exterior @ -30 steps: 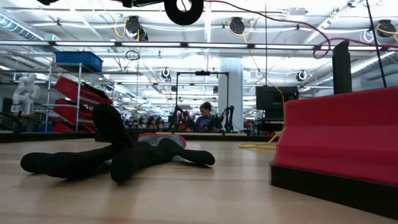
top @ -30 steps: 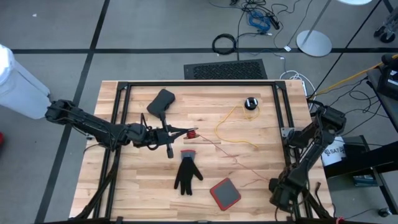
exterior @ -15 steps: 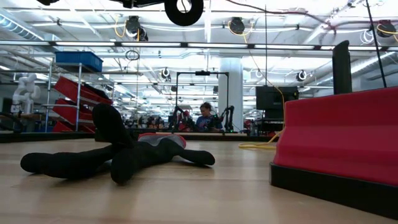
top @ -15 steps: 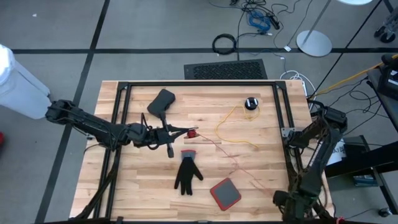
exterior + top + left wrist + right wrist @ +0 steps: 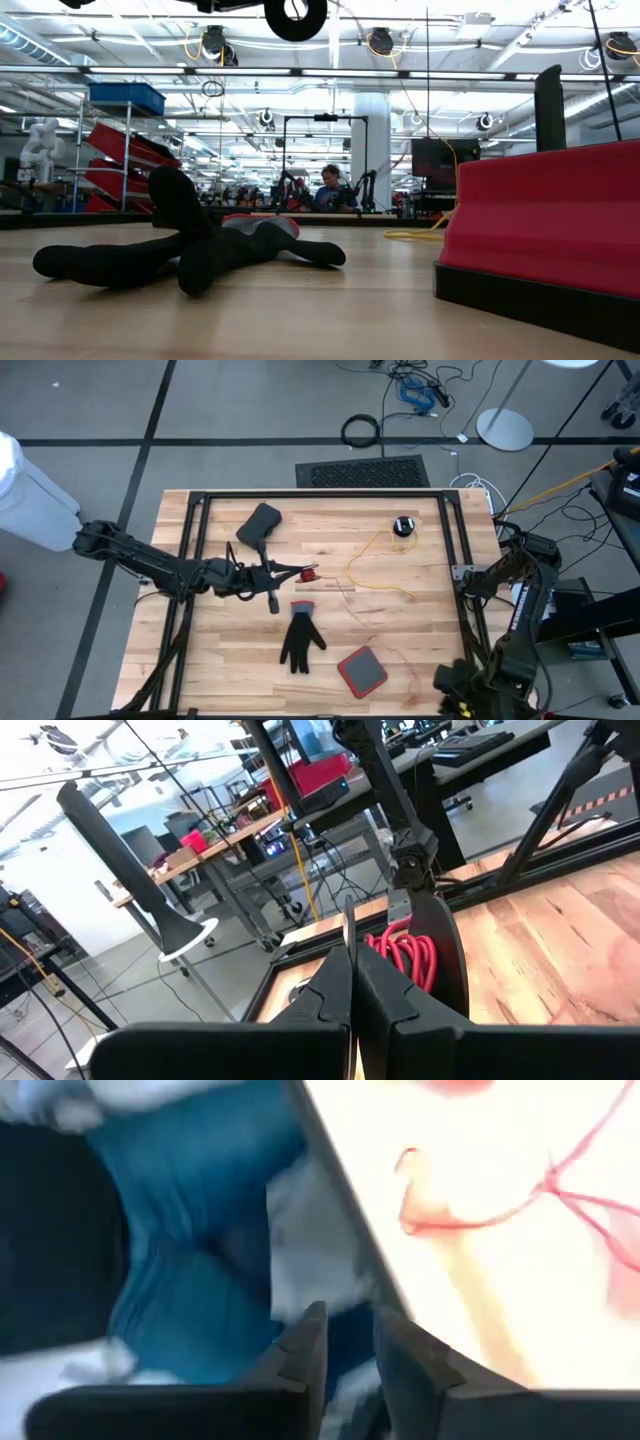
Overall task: Coil cords
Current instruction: Coil the red wire onto the black spool
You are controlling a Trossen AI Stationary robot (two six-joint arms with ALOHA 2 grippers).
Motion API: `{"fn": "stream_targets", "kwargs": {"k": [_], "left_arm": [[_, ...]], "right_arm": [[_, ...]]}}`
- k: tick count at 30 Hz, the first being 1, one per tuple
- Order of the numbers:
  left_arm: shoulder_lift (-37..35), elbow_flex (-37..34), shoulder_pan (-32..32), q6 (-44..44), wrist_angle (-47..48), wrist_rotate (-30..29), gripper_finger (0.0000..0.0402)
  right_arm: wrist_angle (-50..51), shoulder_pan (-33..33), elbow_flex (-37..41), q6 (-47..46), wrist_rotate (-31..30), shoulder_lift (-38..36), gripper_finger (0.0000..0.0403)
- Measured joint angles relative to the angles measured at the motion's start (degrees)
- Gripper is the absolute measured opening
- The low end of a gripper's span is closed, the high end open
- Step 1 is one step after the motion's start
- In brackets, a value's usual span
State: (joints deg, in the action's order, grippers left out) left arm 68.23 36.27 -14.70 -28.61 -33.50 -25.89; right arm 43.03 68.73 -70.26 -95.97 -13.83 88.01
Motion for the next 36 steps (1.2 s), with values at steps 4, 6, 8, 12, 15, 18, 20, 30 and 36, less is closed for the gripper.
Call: {"fn": "stream_targets", "kwargs": {"k": [4,6,8,12,15,18,20,30,36], "left_arm": [[0.00,0.00,0.00,-0.01,-0.12,0.00,0.0000],[0.00,0.00,0.00,-0.01,-0.09,0.00,0.0000],[0.00,0.00,0.00,-0.01,-0.05,0.00,0.0000],[0.00,0.00,0.00,-0.02,-0.03,0.00,0.0000],[0.00,0.00,0.00,-0.04,-0.03,0.00,0.0000],[0.00,0.00,0.00,-0.04,-0.02,0.00,0.0000],[0.00,0.00,0.00,-0.04,-0.02,0.01,0.0000],[0.00,0.00,0.00,0.74,0.00,0.02,0.0000],[0.00,0.00,0.00,1.15,0.20,0.02,0.0000]], "right_arm": [[2.08,-1.42,0.00,9.75,-12.92,0.00,0.0098],[4.78,-2.71,0.00,13.20,-17.58,0.00,0.0103],[8.27,-4.69,0.03,15.78,-21.18,0.00,0.0104],[9.71,-10.16,2.52,22.27,-25.49,0.00,0.0101],[5.66,-15.63,6.31,29.02,-26.17,0.00,0.0099],[-3.24,-21.45,11.58,36.53,-26.82,0.00,0.0099],[-11.02,-25.13,15.17,41.02,-26.08,0.00,0.0098],[-51.23,-41.56,32.88,54.18,-16.73,0.04,0.0098],[-67.05,-47.99,37.01,58.98,-8.84,0.02,0.0098]]}}
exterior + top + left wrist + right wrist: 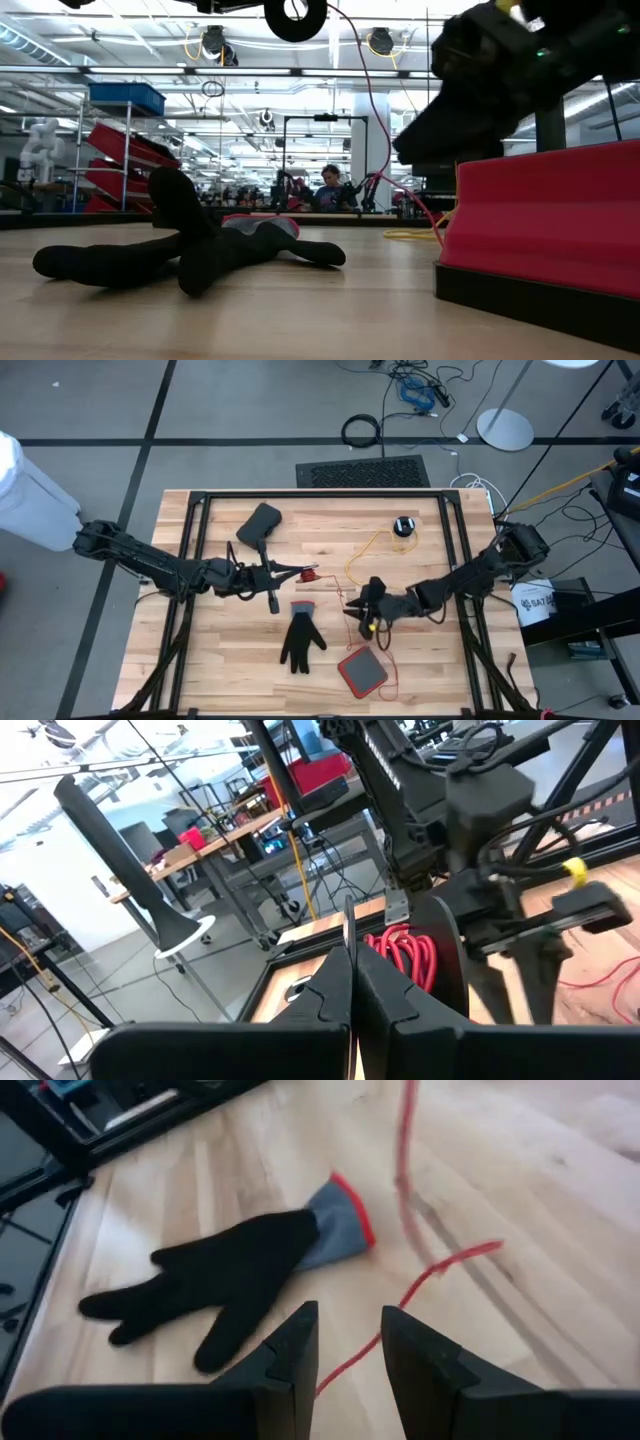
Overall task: Coil cords
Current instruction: Coil the red wire onto the black spool
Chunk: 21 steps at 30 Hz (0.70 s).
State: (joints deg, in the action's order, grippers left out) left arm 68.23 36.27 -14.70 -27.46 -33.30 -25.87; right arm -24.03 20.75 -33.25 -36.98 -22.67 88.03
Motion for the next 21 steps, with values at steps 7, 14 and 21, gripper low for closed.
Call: {"fn": "stream_targets", "kwargs": {"k": [7,14,21], "left_arm": [[0.00,0.00,0.02,0.02,-0.02,0.02,0.0000],[0.00,0.00,0.02,0.02,-0.02,0.02,0.0000],[0.00,0.00,0.01,0.02,0.29,0.02,0.0000]], "right_arm": [[-0.68,-3.59,0.06,-0.64,3.53,1.20,0.0098],[-4.81,-4.60,0.08,-2.64,6.32,8.10,0.0098],[-4.67,-4.60,0.06,-1.85,6.78,9.72,0.0052]]}}
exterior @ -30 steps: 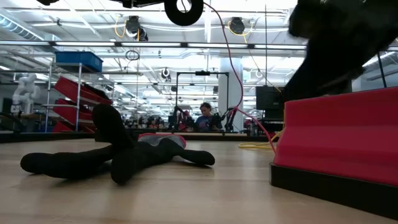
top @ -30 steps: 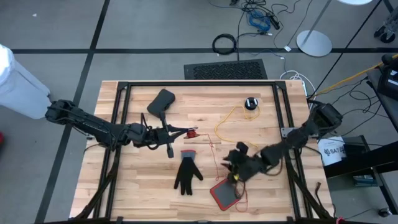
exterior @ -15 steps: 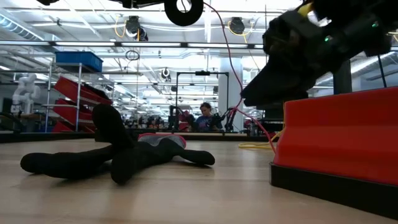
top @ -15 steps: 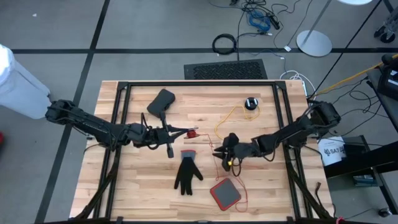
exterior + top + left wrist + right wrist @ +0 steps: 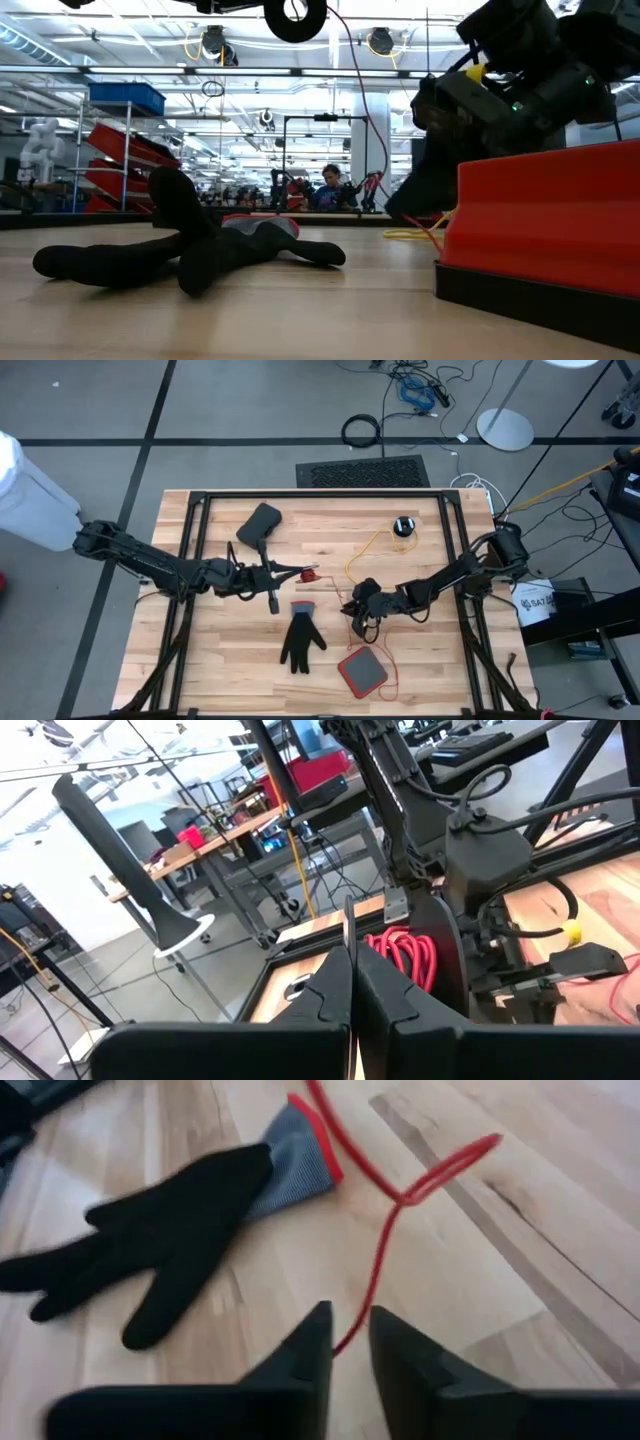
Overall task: Coil cords
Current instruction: Coil the red wire onto the black spool
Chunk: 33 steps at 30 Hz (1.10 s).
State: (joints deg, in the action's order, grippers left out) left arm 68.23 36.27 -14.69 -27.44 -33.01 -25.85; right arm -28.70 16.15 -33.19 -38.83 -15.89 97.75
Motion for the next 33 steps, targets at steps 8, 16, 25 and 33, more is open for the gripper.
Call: {"fn": "stream_targets", "kwargs": {"k": [8,16,25,33], "left_arm": [[0.00,0.00,0.01,0.00,1.24,0.01,0.0000],[0.00,0.00,0.02,0.02,1.16,0.02,0.0000],[0.00,0.00,-0.01,0.09,0.81,-0.11,0.0000],[0.00,0.00,0.10,0.14,-2.67,-0.32,0.0000]], "right_arm": [[8.82,0.91,-0.02,-1.15,5.87,-0.21,0.0002],[21.00,3.73,-0.18,-5.16,9.78,-4.99,0.0001],[42.56,9.27,0.04,-12.51,10.73,-19.35,0.0000],[47.19,16.30,0.02,-17.51,10.30,-22.55,0.0000]]}}
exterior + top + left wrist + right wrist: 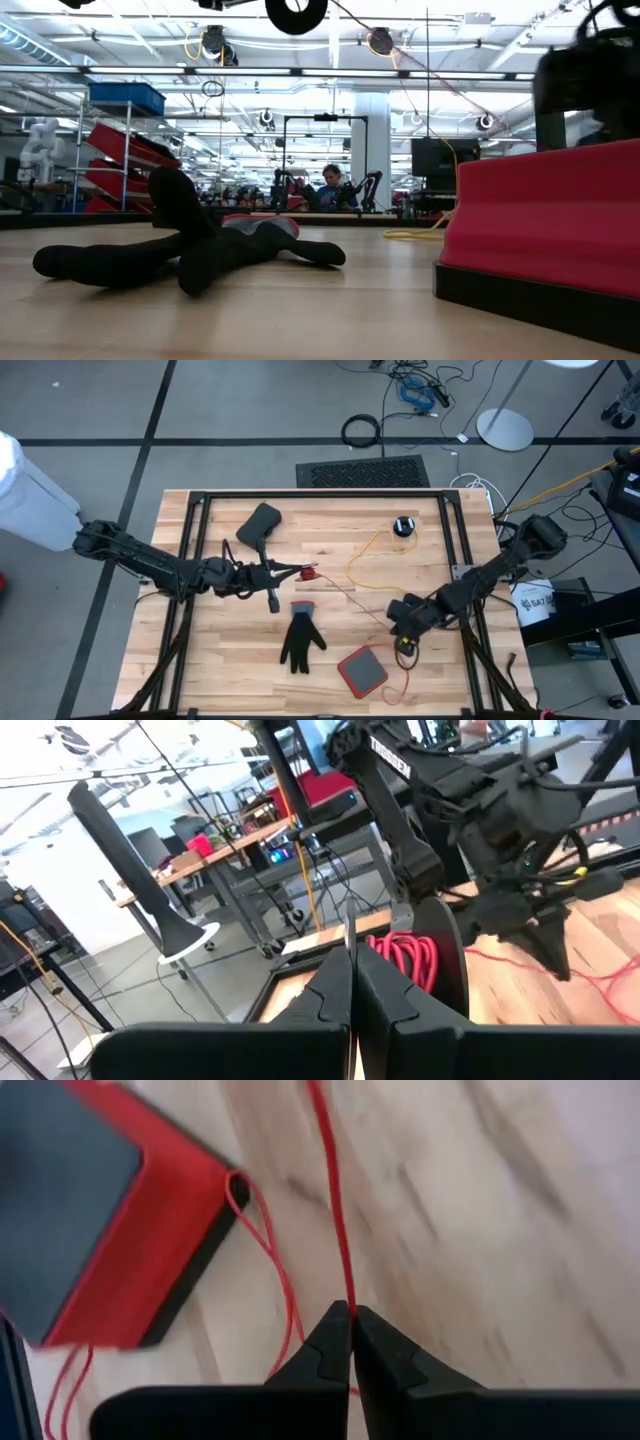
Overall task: Coil cords
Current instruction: Coil the red wire onto the black spool
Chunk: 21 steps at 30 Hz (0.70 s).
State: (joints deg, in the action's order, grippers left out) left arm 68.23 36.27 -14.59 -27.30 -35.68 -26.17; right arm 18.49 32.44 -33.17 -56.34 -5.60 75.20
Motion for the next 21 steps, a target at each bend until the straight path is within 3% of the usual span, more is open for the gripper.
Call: {"fn": "stream_targets", "kwargs": {"k": [9,16,21], "left_arm": [[0.07,0.00,0.00,0.01,0.85,-0.01,0.0000],[-0.04,0.02,0.04,0.06,0.46,-0.57,0.0000],[-0.04,0.00,0.04,0.06,0.45,-0.55,0.0000]], "right_arm": [[1.07,4.77,-0.11,-3.95,-0.38,-0.02,0.0008],[4.21,5.95,-0.02,-7.73,2.80,0.04,0.0069],[1.34,5.74,-0.02,-5.47,-4.76,0.04,0.0111]]}}
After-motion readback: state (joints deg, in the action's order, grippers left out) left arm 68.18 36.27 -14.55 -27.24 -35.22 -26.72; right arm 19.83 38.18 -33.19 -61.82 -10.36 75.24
